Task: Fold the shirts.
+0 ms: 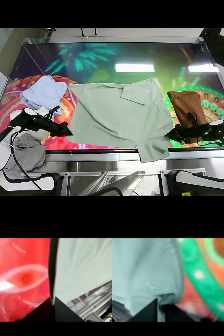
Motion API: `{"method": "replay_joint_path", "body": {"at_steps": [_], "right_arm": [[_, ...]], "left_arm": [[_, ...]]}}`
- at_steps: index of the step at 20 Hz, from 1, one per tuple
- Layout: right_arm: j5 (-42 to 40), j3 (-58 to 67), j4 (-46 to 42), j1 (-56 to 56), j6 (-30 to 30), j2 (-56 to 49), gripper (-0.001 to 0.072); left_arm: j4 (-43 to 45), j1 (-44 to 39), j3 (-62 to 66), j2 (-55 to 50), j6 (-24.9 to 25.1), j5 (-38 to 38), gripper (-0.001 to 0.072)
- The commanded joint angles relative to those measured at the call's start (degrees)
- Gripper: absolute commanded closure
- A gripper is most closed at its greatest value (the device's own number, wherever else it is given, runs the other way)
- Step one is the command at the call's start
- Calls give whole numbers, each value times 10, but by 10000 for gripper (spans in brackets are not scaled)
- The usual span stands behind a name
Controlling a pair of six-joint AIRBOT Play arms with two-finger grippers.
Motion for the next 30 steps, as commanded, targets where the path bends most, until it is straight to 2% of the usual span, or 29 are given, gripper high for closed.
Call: {"method": "replay_joint_path", "body": {"at_steps": [1, 4, 7, 8, 10, 12, 14, 16, 18, 19, 21, 22, 24, 26, 30], "right_arm": [[-17, 7, 40, 0, -48, -12, 697], [43, 50, 134, 0, -72, 7, 695], [99, 149, 320, 0, -109, 87, 695], [87, 189, 363, 0, -109, 123, 695], [32, 284, 427, -1, -114, 199, 695], [-52, 377, 439, -1, -120, 267, 695], [-124, 449, 426, -1, -122, 319, 695], [-161, 513, 391, 0, -140, 349, 695], [-174, 578, 343, 0, -165, 357, 695], [-174, 606, 310, -1, -167, 351, 694], [-148, 620, 302, -8, -170, 322, 695], [-121, 620, 303, -13, -172, 300, 695], [-46, 615, 370, -16, -205, 232, 695], [-4, 608, 423, -7, -221, 163, 695], [20, 606, 370, 109, -219, 10, 695]], "left_arm": [[-21, 23, 0, 3, -1, -16, 692], [-99, 57, 0, 42, 21, -47, 693], [-283, 83, 0, 135, 99, -116, 693], [-370, 96, 8, 179, 124, -139, 693], [-526, 127, 54, 267, 134, -169, 693], [-679, 180, 132, 355, 135, -187, 693], [-742, 264, 226, 430, 129, -165, 693], [-742, 334, 323, 460, 71, -146, 693], [-764, 332, 408, 441, 37, -146, 693], [-758, 323, 450, 422, 37, -144, 693], [-672, 305, 525, 378, 18, -135, 693], [-620, 288, 549, 356, 9, -133, 693], [-526, 227, 562, 313, -9, -132, 693], [-426, 146, 535, 267, -14, -128, 693], [-304, -4, 438, 152, 17, -73, 693]]}}
